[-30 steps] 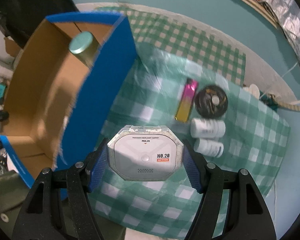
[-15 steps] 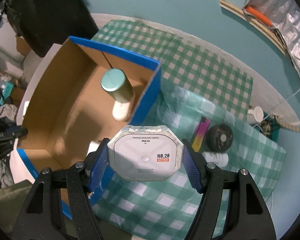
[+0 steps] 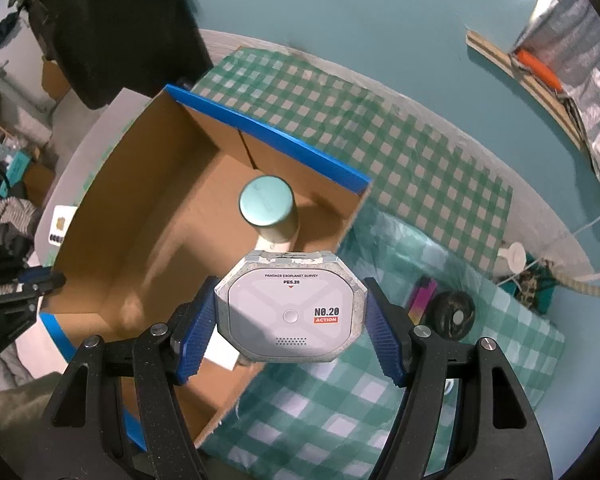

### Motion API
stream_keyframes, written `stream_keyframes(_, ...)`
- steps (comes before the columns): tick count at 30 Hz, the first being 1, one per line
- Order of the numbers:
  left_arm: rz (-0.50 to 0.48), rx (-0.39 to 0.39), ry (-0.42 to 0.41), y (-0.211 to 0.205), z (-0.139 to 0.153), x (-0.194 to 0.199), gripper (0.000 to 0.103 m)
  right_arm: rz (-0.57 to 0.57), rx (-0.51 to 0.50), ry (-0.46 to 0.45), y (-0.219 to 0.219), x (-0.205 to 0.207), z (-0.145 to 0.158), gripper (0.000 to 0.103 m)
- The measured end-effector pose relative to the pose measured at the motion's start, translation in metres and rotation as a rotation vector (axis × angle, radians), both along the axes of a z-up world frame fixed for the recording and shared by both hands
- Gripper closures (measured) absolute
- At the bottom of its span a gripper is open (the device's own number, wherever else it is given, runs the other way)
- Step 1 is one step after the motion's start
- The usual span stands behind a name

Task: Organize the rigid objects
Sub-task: 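Carry the mask pack into the cardboard box and open the right tool, then move the right tool to the larger white pill bottle and grasp it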

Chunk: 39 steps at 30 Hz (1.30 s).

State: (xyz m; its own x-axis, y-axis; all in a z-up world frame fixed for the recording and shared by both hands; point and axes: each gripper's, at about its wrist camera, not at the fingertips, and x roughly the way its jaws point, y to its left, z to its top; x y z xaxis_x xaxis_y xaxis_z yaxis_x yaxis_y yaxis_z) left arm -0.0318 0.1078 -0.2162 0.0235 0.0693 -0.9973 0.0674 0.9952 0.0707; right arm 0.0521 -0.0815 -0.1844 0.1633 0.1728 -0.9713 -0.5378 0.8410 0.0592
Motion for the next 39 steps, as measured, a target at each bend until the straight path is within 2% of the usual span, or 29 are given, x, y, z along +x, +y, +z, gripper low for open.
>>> stream_keyframes(9,-0.001,0.001,0.0,0.0,0.0,0.0,0.098,0.047,-0.006,-0.001,0.024,0.001,-0.007,0.033)
stream_keyframes(24,-0.005,0.003,0.001,0.001,0.002,0.0,0.098,0.044,-0.04,0.024,0.03,0.001,-0.028,0.033)
stream_keyframes(39,-0.01,0.005,0.001,-0.001,0.003,-0.003,0.098,0.005,0.002,-0.022,0.02,-0.001,-0.007,0.032)
